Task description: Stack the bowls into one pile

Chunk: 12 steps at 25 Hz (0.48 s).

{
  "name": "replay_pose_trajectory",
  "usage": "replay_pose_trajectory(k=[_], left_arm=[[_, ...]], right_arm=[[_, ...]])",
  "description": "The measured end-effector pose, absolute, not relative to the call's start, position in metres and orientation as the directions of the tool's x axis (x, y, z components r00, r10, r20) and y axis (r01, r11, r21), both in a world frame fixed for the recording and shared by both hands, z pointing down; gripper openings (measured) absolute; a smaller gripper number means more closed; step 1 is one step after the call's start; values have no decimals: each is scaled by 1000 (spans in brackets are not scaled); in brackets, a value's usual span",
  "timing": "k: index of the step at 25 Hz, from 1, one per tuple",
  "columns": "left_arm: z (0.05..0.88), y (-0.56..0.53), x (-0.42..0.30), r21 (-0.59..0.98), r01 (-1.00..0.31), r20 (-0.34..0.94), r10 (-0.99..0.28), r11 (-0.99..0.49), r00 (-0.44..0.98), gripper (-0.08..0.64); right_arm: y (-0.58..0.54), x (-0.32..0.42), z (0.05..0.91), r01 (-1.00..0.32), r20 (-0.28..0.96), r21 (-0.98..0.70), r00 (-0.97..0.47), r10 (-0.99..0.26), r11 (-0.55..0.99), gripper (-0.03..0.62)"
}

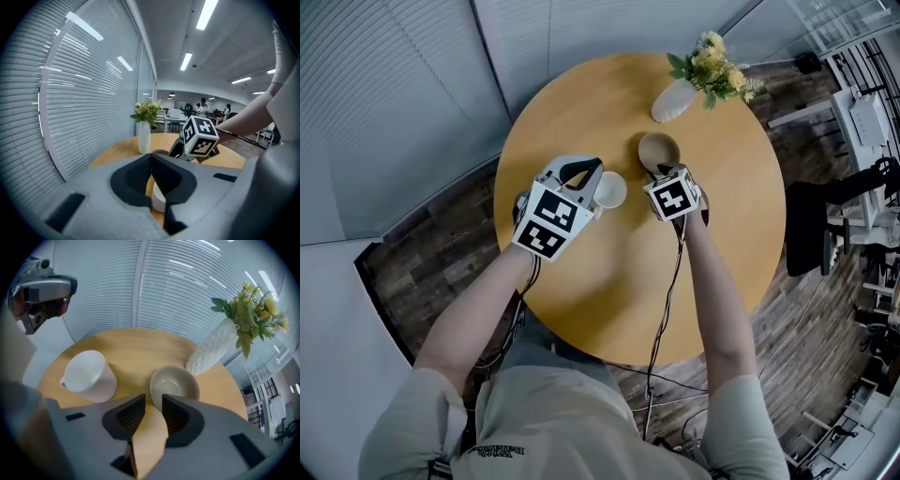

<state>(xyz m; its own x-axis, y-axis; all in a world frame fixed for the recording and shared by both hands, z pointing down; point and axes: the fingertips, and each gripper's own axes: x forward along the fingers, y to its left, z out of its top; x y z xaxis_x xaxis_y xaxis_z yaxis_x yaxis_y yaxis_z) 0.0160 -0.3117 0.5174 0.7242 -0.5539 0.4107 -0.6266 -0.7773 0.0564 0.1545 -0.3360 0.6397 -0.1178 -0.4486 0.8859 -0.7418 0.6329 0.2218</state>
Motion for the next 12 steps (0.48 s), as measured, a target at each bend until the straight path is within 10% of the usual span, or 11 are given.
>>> replay_pose_trajectory(k=[12], left_arm=[[484,-305,23,2,-610,388,-561,-793,731,21]], right_arm=[[-329,159,575,-844,784,162,-205,-586,512,110]])
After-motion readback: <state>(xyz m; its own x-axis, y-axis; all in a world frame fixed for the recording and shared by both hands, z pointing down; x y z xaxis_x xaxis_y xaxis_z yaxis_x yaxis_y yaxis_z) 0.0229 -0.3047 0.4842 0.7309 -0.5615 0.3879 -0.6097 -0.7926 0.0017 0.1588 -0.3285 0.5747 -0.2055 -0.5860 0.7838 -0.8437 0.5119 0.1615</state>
